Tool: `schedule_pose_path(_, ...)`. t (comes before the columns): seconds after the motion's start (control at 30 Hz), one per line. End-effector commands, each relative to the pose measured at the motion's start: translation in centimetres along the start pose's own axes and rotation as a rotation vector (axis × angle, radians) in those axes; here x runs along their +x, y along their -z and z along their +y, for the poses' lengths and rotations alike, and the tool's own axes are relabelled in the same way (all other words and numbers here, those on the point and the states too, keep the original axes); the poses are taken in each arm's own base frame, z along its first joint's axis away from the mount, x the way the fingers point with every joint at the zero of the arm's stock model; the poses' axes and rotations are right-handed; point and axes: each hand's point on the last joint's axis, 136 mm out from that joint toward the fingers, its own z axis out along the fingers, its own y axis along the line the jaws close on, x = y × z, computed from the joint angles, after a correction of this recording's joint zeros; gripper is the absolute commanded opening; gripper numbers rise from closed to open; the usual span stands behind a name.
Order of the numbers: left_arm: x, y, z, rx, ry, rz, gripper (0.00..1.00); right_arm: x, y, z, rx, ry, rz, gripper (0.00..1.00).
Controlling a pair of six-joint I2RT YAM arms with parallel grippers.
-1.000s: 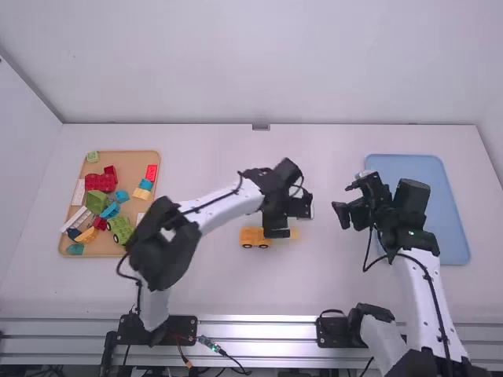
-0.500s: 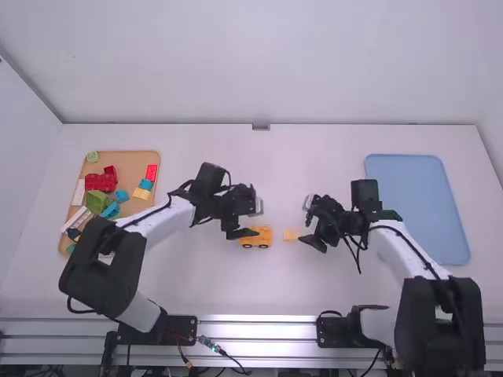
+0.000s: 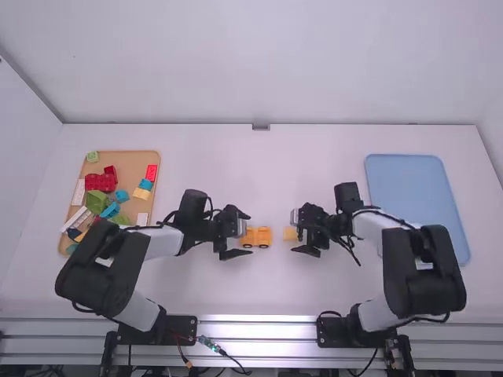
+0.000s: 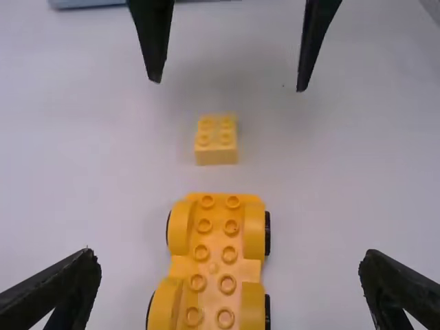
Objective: Assemble lego blocks to make yellow taxi
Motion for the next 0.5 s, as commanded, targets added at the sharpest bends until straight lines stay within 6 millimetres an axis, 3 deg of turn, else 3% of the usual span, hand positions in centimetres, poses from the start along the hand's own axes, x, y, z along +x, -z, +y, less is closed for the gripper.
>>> schedule_pose_path(0.0, 0.0, 0.3, 0.0, -0.028, 0.046, 0.000, 0.99, 0.2, -0.8, 0.0, -0.037, -0.012, -0.034, 0.99)
schedule_pose_path(0.23, 1.9, -0.9, 0.2, -0.014, 0.084, 0.020, 0.99, 0.9, -1.8, -1.2, -0.124, -0.072, -0.035, 0.99)
schedule_pose_path(0.47, 3.6, -2.3, 1.0, 0.012, 0.114, 0.043, 0.99, 1.6, -2.9, -1.0, -0.210, -0.037, -0.032, 0.81)
